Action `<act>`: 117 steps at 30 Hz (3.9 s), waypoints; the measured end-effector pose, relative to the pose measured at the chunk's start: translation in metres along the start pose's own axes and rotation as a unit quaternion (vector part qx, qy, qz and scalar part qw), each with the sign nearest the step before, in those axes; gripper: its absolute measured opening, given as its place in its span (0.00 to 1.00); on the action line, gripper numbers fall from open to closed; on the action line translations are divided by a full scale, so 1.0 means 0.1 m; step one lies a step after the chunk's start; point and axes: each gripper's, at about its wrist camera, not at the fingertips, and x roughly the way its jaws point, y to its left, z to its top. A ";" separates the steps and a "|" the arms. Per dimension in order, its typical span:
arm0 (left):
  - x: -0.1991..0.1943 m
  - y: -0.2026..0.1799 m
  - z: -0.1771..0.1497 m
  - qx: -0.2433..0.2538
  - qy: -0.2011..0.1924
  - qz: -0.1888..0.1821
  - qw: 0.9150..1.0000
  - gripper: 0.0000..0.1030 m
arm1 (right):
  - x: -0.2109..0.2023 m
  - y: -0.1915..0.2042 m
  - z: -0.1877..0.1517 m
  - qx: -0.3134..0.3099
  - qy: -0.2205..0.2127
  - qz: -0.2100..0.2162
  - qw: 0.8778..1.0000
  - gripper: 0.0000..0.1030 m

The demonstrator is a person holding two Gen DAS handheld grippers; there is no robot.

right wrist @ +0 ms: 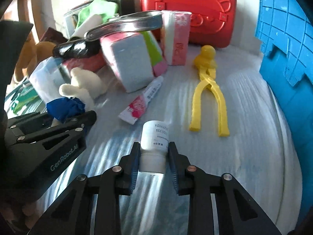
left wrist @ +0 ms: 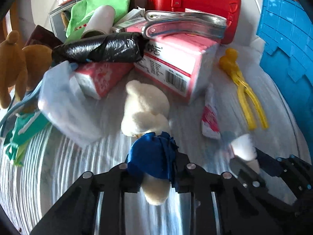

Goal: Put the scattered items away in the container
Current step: 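Grasp the white plush with blue cloth with the left tool while the right tool grasps the white bottle, then lift and carry the white plush and white bottle with both tools over the blue box, then open both tools to drop the white plush and bottle into the box, then withdraw both tools from the box back toward the pile on the bed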

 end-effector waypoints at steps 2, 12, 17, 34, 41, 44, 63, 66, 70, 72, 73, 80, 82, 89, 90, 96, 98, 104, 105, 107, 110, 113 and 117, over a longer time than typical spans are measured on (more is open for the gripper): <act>-0.15 0.00 -0.06 0.004 -0.004 0.007 1.000 0.21 | -0.11 0.00 -0.01 0.006 -0.003 0.012 1.000 0.27; -1.19 0.08 -0.13 -0.032 -0.027 0.020 0.999 0.21 | -1.05 0.19 0.27 -0.004 -0.070 0.035 0.997 0.27; -1.83 0.07 -0.10 -0.034 -0.066 0.024 0.997 0.21 | -1.71 0.23 0.39 -0.006 -0.123 0.036 0.992 0.27; -3.46 -0.94 0.11 -0.005 -0.219 -0.033 0.975 0.21 | -3.62 -0.35 0.47 -0.012 -0.266 0.008 0.964 0.27; -3.78 -2.23 0.17 -0.002 -0.253 -0.062 0.965 0.21 | -4.20 -1.58 0.22 -0.023 -0.305 -0.026 0.952 0.27; -3.81 -2.93 0.25 0.002 -0.247 -0.074 0.966 0.21 | -4.33 -2.24 0.10 -0.019 -0.303 -0.048 0.952 0.27; -2.86 -5.08 0.30 0.100 0.003 -0.066 0.993 0.21 | -3.97 -4.23 -0.45 0.051 -0.131 -0.045 0.989 0.27; -2.83 -5.07 0.28 0.099 0.021 -0.068 0.993 0.21 | -3.91 -4.30 -0.47 0.045 -0.095 -0.029 0.994 0.27; -2.81 -5.10 0.26 0.099 0.047 -0.068 0.992 0.23 | -3.79 -4.37 -0.54 0.029 -0.049 -0.020 0.998 0.27; -2.81 -5.11 0.24 0.100 0.052 -0.068 0.991 0.23 | -3.76 -4.38 -0.55 0.023 -0.037 -0.015 0.999 0.27; -2.82 -5.12 0.23 0.097 0.054 -0.065 0.992 0.23 | -3.75 -4.39 -0.55 0.020 -0.033 -0.018 0.999 0.27; -2.84 -5.17 0.20 0.090 0.059 -0.051 0.993 0.30 | -3.81 -4.43 -0.54 0.022 -0.036 -0.025 0.999 0.32; -2.86 -5.17 0.20 0.090 0.057 -0.051 0.993 0.31 | -3.82 -4.46 -0.54 0.025 -0.039 -0.025 0.999 0.38; -2.99 -5.17 0.20 0.097 0.029 -0.043 0.994 0.56 | -3.93 -4.50 -0.54 0.027 -0.055 -0.029 0.998 0.46; -3.00 -5.17 0.21 0.097 0.028 -0.044 0.994 0.56 | -3.94 -4.51 -0.54 0.027 -0.057 -0.028 0.998 0.48; -3.10 -5.11 0.19 0.089 0.012 -0.040 0.995 0.56 | -4.05 -4.50 -0.56 0.025 -0.074 -0.021 0.997 0.71; -3.16 -5.07 0.18 0.085 0.000 -0.037 0.996 0.56 | -4.10 -4.49 -0.57 0.023 -0.084 -0.017 0.996 0.77; -3.39 -4.83 0.14 0.063 -0.043 -0.013 0.997 0.57 | -4.20 -4.43 -0.57 0.028 -0.110 -0.005 0.994 0.90; -3.45 -4.76 0.14 0.057 -0.053 -0.004 0.997 0.57 | -4.21 -4.40 -0.56 0.030 -0.114 0.004 0.993 0.91; -3.56 -4.61 0.12 0.046 -0.069 0.007 0.997 0.57 | -4.23 -4.34 -0.54 0.031 -0.121 0.019 0.992 0.95; -3.74 -4.29 0.10 0.017 -0.094 0.019 0.995 0.57 | -4.28 -4.15 -0.48 0.025 -0.133 0.035 0.990 0.99; -3.92 -3.91 0.05 -0.007 -0.123 0.040 0.992 0.69 | -4.35 -3.90 -0.40 0.015 -0.147 0.038 0.988 1.00; -4.13 -3.30 -0.06 -0.038 -0.150 0.052 0.987 0.74 | -4.48 -3.43 -0.29 -0.001 -0.176 0.040 0.984 1.00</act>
